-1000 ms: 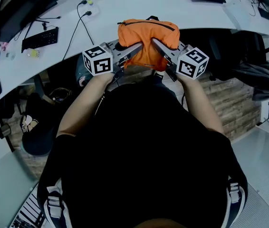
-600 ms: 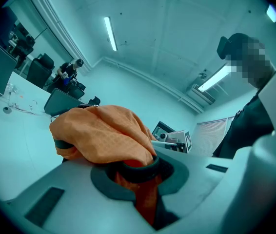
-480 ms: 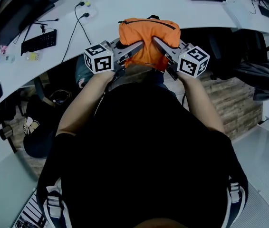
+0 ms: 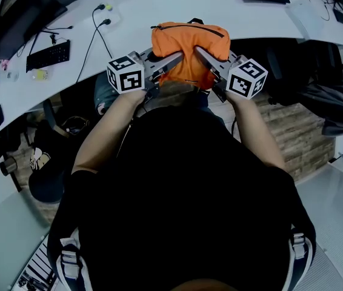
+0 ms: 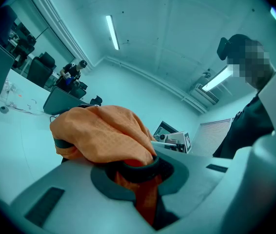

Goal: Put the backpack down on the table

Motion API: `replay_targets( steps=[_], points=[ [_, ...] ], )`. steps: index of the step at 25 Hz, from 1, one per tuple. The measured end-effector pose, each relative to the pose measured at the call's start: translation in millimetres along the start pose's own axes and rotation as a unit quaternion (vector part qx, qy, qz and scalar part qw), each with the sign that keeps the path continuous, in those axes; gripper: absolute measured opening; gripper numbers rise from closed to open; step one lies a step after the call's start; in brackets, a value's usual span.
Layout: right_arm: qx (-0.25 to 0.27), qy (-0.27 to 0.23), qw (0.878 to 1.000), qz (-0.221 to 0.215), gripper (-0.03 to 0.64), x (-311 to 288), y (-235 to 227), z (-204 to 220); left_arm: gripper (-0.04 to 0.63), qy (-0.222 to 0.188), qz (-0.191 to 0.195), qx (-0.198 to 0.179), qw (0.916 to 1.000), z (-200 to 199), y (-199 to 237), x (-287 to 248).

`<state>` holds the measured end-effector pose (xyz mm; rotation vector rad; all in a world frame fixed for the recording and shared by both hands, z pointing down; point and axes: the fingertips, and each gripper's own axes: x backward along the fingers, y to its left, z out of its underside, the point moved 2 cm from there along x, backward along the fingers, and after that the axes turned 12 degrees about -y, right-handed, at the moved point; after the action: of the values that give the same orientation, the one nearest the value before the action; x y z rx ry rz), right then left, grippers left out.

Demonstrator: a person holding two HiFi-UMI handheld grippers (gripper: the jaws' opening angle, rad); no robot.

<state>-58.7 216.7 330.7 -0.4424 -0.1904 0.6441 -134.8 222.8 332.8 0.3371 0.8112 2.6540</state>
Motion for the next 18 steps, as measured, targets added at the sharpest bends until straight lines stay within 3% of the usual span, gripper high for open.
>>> replay_targets(
  steps=[18],
  points=[
    [-0.03, 0.01, 0.999, -0.01, 0.035, -5.6, -86.0, -22.6, 0.074, 0.005, -0.019, 0.017, 0.9997, -6.0, 52.2, -70.5]
  ],
)
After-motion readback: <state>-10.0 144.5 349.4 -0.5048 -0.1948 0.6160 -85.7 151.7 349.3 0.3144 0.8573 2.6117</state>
